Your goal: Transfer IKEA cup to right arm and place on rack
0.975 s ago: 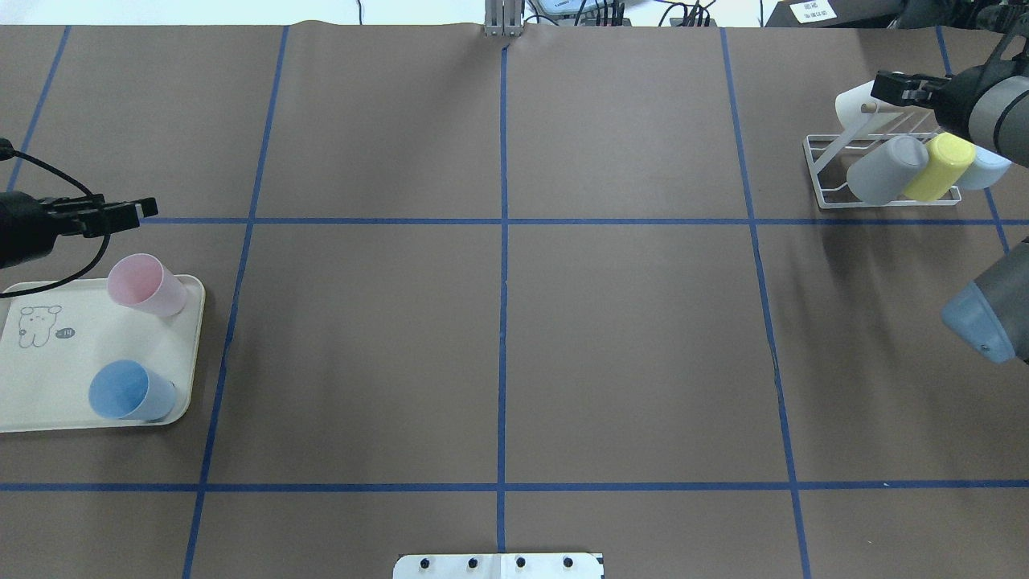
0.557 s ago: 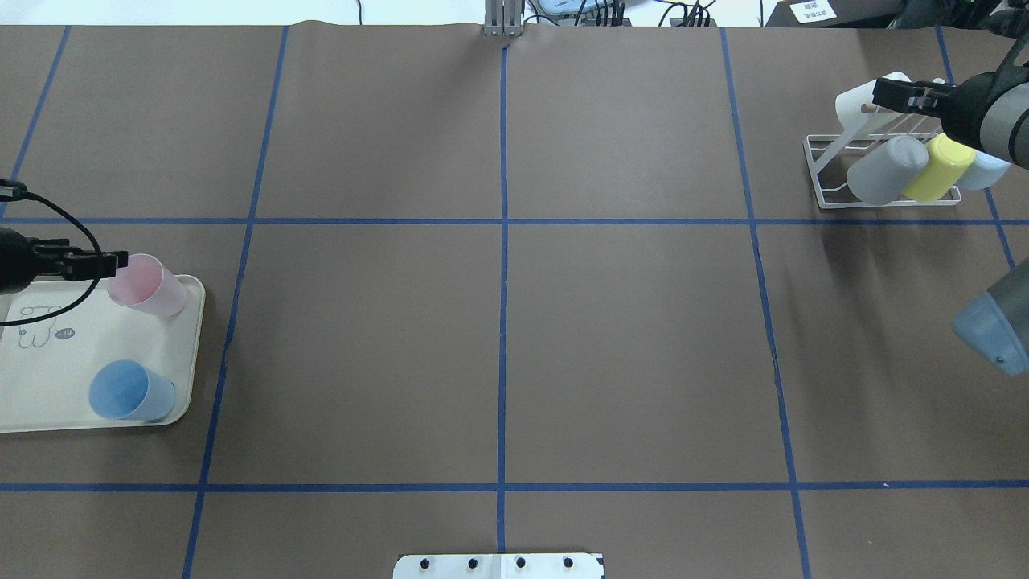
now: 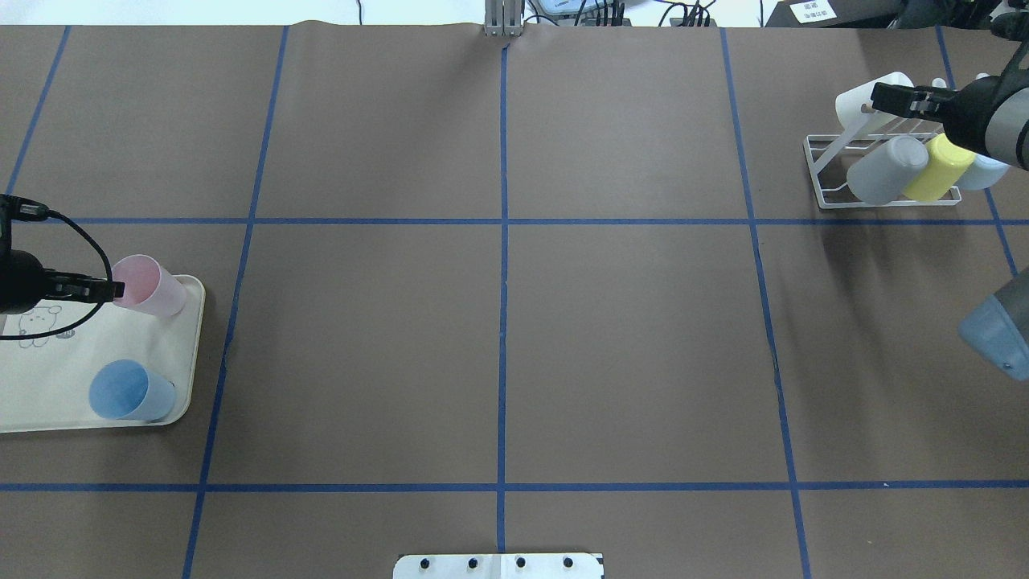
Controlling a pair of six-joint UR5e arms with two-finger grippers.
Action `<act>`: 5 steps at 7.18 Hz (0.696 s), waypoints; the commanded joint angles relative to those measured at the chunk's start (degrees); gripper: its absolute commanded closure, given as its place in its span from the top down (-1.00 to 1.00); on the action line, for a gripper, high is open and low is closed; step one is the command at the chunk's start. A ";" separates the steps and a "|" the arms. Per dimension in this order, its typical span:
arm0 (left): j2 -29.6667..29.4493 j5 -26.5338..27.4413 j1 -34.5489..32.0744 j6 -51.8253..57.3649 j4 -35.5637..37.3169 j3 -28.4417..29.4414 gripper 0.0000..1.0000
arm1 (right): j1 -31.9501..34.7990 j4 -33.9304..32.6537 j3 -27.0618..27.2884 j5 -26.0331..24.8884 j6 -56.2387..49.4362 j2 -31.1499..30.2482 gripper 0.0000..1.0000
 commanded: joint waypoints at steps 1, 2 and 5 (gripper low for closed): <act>-0.99 -2.12 0.16 -0.01 1.81 0.17 -1.00 | -0.05 0.00 0.10 0.04 1.05 -0.15 0.90; -0.99 -5.70 0.07 -0.01 1.91 -0.62 -1.00 | -0.14 0.00 0.10 0.12 1.14 -0.15 0.90; -7.20 -18.98 -11.86 -4.11 2.09 -2.21 -1.00 | -1.10 -0.08 1.15 0.04 3.15 -0.07 0.90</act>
